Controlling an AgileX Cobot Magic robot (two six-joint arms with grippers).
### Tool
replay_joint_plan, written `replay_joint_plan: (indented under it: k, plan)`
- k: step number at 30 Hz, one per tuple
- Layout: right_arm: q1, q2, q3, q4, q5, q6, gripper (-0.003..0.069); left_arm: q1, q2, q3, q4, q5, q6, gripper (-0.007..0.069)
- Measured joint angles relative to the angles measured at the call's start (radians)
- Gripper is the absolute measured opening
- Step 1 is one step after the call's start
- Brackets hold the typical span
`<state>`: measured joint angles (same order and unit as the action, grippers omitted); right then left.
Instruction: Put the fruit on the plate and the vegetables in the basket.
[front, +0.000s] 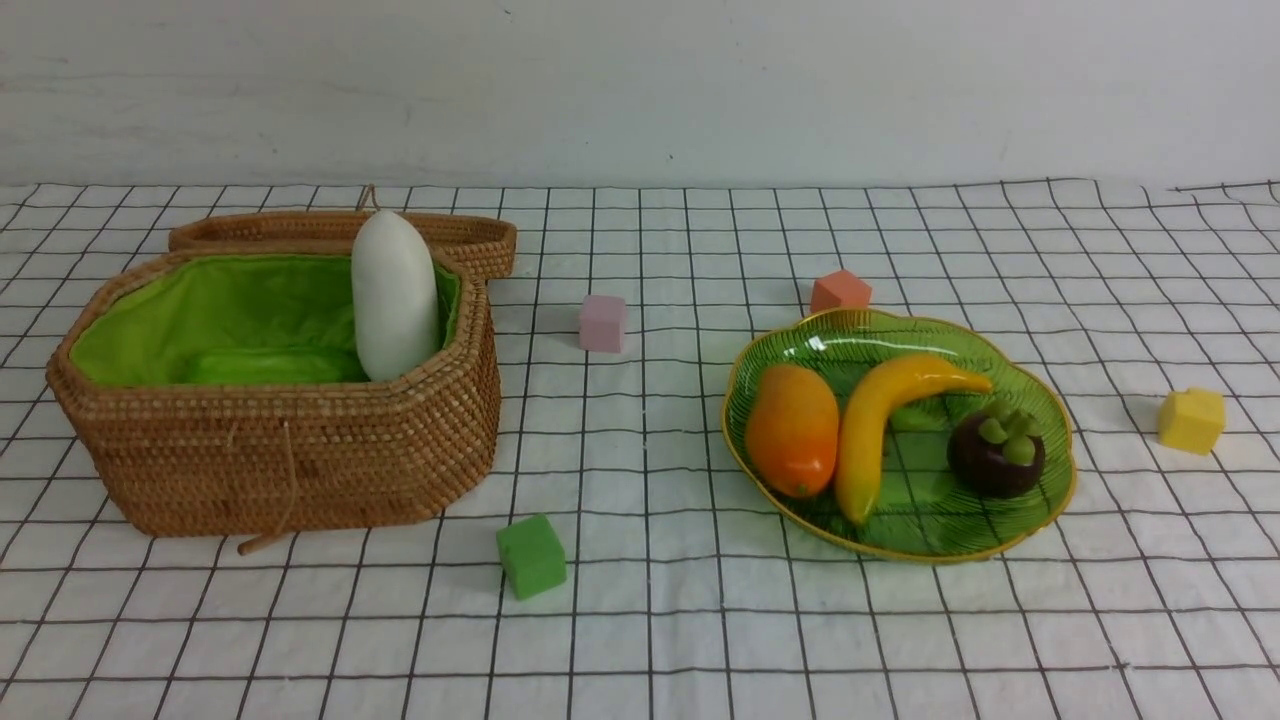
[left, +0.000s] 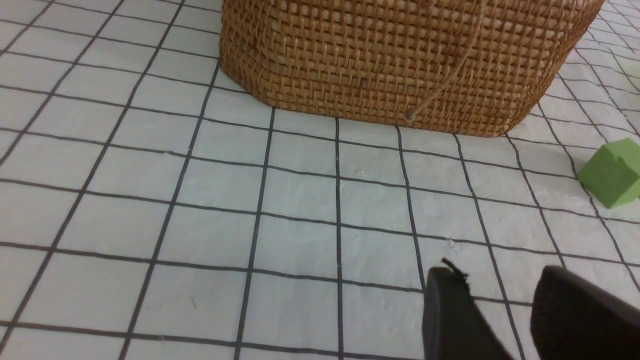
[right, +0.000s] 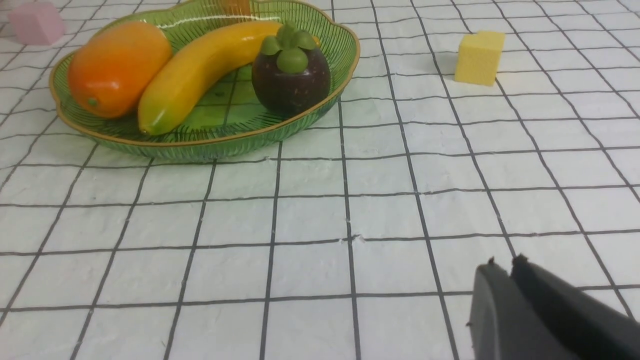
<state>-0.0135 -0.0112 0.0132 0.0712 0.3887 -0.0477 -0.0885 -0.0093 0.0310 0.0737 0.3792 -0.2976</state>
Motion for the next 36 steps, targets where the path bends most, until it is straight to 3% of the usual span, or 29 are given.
replay_joint_plan:
  k: [36]
  plan:
    - [0.000,0.000,0.000,0.000,-0.002,0.000,0.0111,-0.021,0.000,0.000,0.000,0.004,0.000,0.0239]
